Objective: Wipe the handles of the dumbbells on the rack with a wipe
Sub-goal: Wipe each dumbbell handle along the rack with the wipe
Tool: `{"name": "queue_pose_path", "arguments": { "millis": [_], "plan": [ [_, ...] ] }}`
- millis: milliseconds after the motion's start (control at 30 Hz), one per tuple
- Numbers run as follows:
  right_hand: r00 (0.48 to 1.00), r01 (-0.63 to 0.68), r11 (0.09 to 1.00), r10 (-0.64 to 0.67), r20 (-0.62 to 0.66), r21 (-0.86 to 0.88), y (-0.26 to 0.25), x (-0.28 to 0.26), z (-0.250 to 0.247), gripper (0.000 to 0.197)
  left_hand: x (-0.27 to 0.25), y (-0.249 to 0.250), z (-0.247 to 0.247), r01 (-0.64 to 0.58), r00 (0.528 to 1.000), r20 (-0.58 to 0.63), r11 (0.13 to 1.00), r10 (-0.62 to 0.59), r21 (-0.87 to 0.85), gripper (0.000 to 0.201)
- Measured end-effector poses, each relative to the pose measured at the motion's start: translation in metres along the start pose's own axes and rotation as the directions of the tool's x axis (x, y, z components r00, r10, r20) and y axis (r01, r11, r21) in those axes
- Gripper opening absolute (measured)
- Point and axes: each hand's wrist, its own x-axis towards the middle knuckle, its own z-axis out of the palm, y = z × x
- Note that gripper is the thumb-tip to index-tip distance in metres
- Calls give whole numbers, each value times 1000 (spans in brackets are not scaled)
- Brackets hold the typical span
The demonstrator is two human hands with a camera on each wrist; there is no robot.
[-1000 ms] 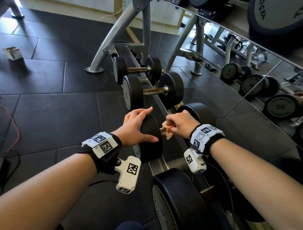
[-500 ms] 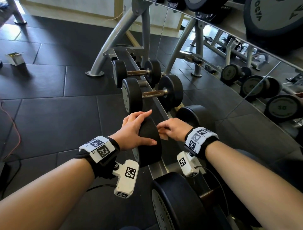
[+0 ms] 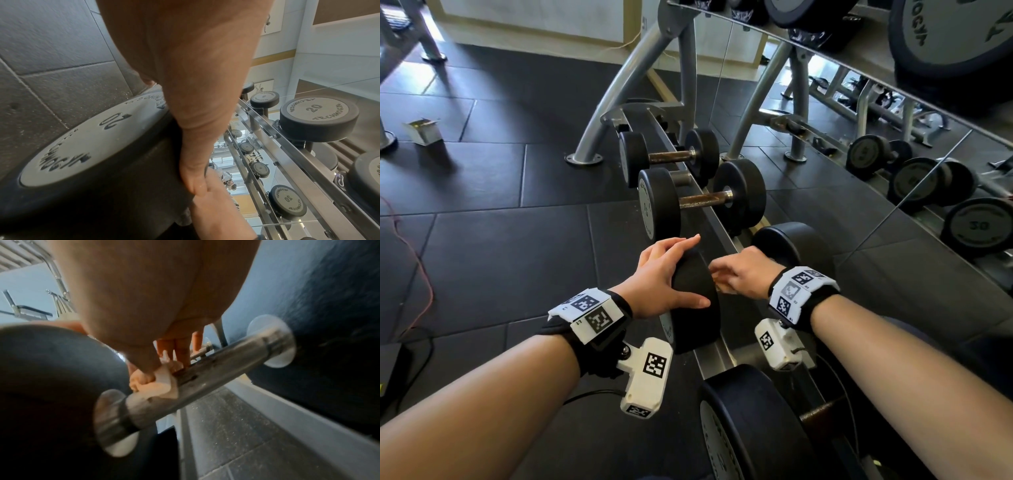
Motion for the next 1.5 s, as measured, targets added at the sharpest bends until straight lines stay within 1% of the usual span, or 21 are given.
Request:
{"name": "queue_pose_path", "arguments": {
  "millis": [133, 233, 267, 300, 367, 400, 467, 567, 667, 733, 767, 800, 867, 933, 1067, 1133, 1267, 1300, 1367, 1433, 1500],
  "plan": [
    [999, -11, 968, 19, 32, -252, 23, -7, -13, 23, 0, -1, 0, 5, 1000, 5, 1000, -5, -1, 107],
    [999, 13, 924, 2, 39, -381, 20, -5, -18, 21, 0, -1, 1, 3, 1000, -5, 1000, -3, -6, 107],
    [1000, 19, 930, -11, 25, -368, 15, -3, -17, 21, 1, -1, 1, 4, 1000, -7, 1000, -4, -8, 107],
    [1000, 26, 956, -24, 10, -294, 9, -2, -15, 23, 0, -1, 1, 4, 1000, -6, 1000, -4, -9, 107],
    [999, 40, 997, -40, 4, -64, 1, -2, -12, 26, 1, -1, 1, 0, 1000, -5, 1000, 0, -7, 107],
    [999, 46, 999, -46, 12, 7, -2, -3, -11, 26, 1, -1, 1, 0, 1000, -5, 1000, 0, -6, 107],
    [998, 61, 998, -61, 15, 4, -3, -4, -13, 27, 0, -1, 0, 4, 1000, -6, 1000, -4, -3, 107],
    [998, 55, 965, -55, 9, -256, 3, -5, -20, 24, 0, 0, 1, 10, 1000, -7, 1000, -10, -7, 107],
    [998, 42, 852, -17, 52, -522, 11, -6, -30, 17, 0, 1, 0, 19, 1000, -4, 1000, -19, -6, 107],
    [997, 62, 777, -17, 77, -626, 16, -8, -33, 13, 0, 1, 0, 28, 1000, 1, 1000, -28, -3, 108],
    [997, 63, 763, -17, 78, -643, 18, -9, -33, 13, 0, 1, 0, 30, 1000, 3, 1000, -30, -2, 108],
    [998, 51, 767, -8, 70, -640, 19, -9, -32, 14, 0, 1, 0, 31, 1000, 3, 1000, -31, -5, 108],
    [999, 1, 813, 30, 44, -582, 18, -9, -31, 18, 0, 2, 0, 29, 1000, -2, 1000, -29, -12, 108],
    [997, -45, 887, 69, 35, -460, 13, -7, -28, 22, -1, 2, 0, 29, 1000, -5, 999, -29, -14, 108],
    [999, -45, 983, 50, 21, -179, 5, -6, -26, 22, -1, 4, -1, 33, 999, 0, 999, -33, -18, 108],
    [998, -60, 993, 63, 19, -102, 8, -9, -30, 22, -2, 4, -1, 36, 999, 5, 999, -36, -17, 108],
    [991, -114, 941, 130, 28, -319, 12, -11, -25, 18, -1, 4, -1, 40, 999, 8, 999, -40, -16, 108],
    [990, -126, 935, 139, 15, -332, 10, -10, -22, 19, -1, 4, -1, 40, 999, 6, 999, -40, -17, 108],
    [993, -114, 961, 111, -25, -251, 3, -7, -17, 21, -2, 4, 0, 38, 999, -1, 999, -38, -18, 108],
    [997, -66, 995, 63, -50, -77, -6, -2, -12, 22, -2, 3, 0, 35, 999, -6, 999, -35, -13, 108],
    [999, -33, 996, 36, -38, 78, -12, -1, -9, 24, -2, 4, 0, 35, 999, -8, 999, -35, -7, 108]
  ]
}}
